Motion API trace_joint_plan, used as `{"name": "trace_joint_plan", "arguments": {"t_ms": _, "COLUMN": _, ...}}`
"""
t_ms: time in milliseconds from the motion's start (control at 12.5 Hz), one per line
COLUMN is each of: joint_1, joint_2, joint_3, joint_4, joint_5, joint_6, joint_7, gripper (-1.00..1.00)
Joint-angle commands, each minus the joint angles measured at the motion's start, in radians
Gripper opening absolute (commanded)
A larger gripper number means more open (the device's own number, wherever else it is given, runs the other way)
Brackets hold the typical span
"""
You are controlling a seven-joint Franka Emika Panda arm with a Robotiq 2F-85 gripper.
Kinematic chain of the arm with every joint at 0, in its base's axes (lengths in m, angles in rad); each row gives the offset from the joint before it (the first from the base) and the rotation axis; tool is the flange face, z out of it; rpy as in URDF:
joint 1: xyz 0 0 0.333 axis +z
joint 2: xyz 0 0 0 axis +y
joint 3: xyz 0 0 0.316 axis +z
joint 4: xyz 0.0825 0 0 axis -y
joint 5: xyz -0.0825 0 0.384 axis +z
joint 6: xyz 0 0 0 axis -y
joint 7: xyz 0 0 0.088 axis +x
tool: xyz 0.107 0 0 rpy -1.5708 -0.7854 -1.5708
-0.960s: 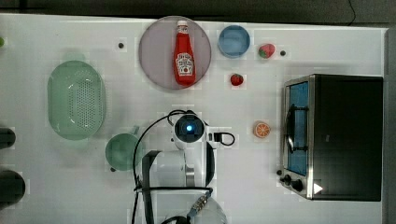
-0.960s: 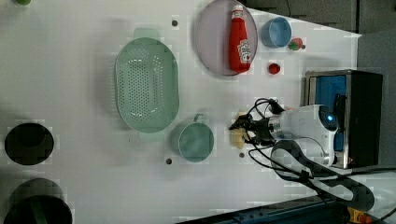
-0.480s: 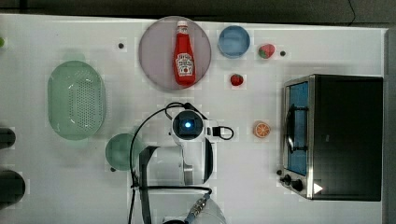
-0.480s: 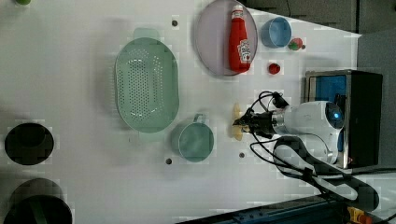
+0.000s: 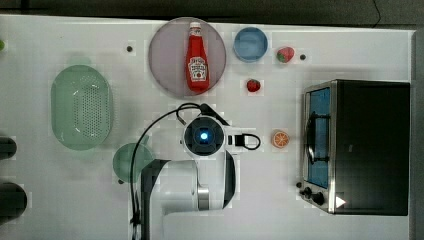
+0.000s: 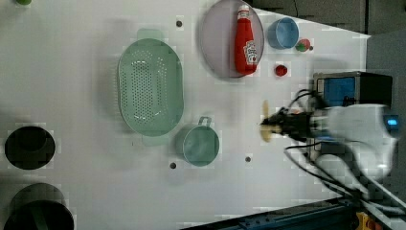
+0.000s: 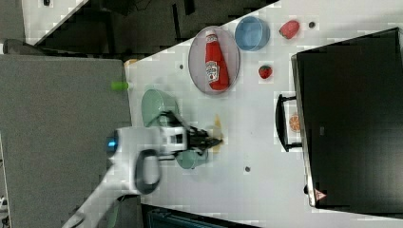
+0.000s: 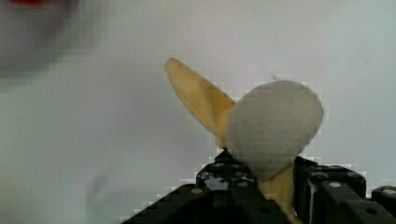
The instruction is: Pick banana from table and place on oven.
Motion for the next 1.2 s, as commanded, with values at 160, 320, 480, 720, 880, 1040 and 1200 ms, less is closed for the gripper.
{"name": "trace_joint_plan", "arguments": {"t_ms": 160, "joint_1": 0.011, "joint_2": -0.298, "joint_3": -0.034, "joint_4": 0.099, "joint_5": -0.007, "joint_6": -0.244, "joint_7": -0.014, "gripper": -0.50}}
{"name": "trace_joint_plan", "arguments": {"t_ms": 320, "joint_1": 0.010, "joint_2": -0.390, "joint_3": -0.054, "joint_4": 0.178, "joint_5": -0.007, "joint_6": -0.398, "joint_7": -0.014, "gripper": -0.50}}
{"name": "trace_joint_plan", "arguments": {"t_ms": 480, "joint_1": 0.010, "joint_2": -0.454, "joint_3": -0.073, "joint_4": 0.260, "joint_5": -0.007, "joint_6": -0.555, "joint_7": -0.014, "gripper": -0.50}}
{"name": "trace_joint_plan", "arguments": {"t_ms": 720, "joint_1": 0.005, "joint_2": -0.481, "joint_3": -0.107, "joint_4": 0.340, "joint_5": -0.009, "joint_6": -0.711, "joint_7": -0.014, "gripper": -0.50}}
{"name": "trace_joint_plan", "arguments": {"t_ms": 880, "joint_1": -0.007, "joint_2": -0.470, "joint_3": -0.169, "joint_4": 0.351, "joint_5": -0.009, "joint_6": -0.706, "joint_7": -0.049, "gripper": -0.50}}
{"name": "trace_joint_plan", "arguments": {"t_ms": 1040, "joint_1": -0.019, "joint_2": -0.444, "joint_3": -0.266, "joint_4": 0.352, "joint_5": -0.014, "joint_6": -0.701, "joint_7": -0.179, "gripper": -0.50}}
{"name": "trace_joint_plan", "arguments": {"t_ms": 1200, "joint_1": -0.029, "joint_2": -0.392, "joint_3": -0.384, "joint_4": 0.360, "joint_5": -0.027, "joint_6": -0.675, "joint_7": -0.308, "gripper": -0.50}}
